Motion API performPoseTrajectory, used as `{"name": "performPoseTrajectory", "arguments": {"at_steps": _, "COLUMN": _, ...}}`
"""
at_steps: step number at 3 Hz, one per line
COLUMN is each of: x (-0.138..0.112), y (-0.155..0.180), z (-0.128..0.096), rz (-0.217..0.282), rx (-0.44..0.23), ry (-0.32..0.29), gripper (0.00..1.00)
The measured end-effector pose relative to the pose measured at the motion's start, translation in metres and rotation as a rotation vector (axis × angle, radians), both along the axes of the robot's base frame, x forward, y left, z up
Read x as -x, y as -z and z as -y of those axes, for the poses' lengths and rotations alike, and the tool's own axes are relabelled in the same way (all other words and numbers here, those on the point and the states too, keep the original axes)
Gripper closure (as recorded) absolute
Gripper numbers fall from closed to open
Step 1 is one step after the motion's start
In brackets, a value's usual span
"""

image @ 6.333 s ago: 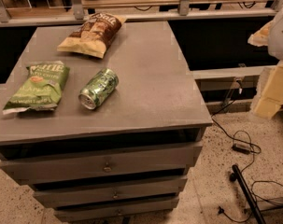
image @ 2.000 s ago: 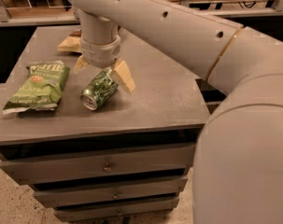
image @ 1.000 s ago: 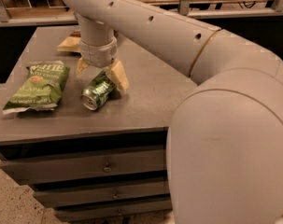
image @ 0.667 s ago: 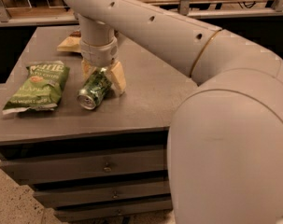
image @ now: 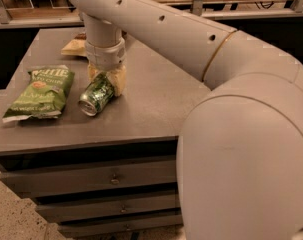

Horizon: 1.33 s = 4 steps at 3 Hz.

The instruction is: Pick green can

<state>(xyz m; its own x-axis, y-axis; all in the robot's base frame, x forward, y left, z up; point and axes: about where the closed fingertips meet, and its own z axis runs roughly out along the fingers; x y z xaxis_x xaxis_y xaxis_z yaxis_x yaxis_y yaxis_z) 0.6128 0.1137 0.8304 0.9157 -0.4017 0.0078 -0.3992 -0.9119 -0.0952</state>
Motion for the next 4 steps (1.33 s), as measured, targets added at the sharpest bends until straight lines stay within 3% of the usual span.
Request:
{"name": "performPoseTrajectory", "arguments": {"at_steps": 1, "x": -0.009, "y": -0.021, "z": -0.008, "rz": 0.036, "rx": -0.051, "ry": -0.03, "gripper": 1.0}}
{"name": "performPoseTrajectory", "arguments": {"at_steps": 2, "x": -0.014, "y": -0.048, "z": -0.008, "rz": 0.076, "rx": -0.104, "ry": -0.043, "gripper": 1.0}}
{"name": "performPoseTrajectory", "arguments": {"at_steps": 3, "x": -0.02, "y": -0.069, "z": 0.001, "rz": 0.071, "rx": -0.194, "ry": -0.062, "gripper": 1.0}}
{"name": "performPoseTrajectory", "arguments": {"at_steps": 4, "x": -0.022, "y": -0.066, "z": -0.003, "rz": 0.077, "rx": -0.195, "ry": -0.061, "gripper": 1.0}}
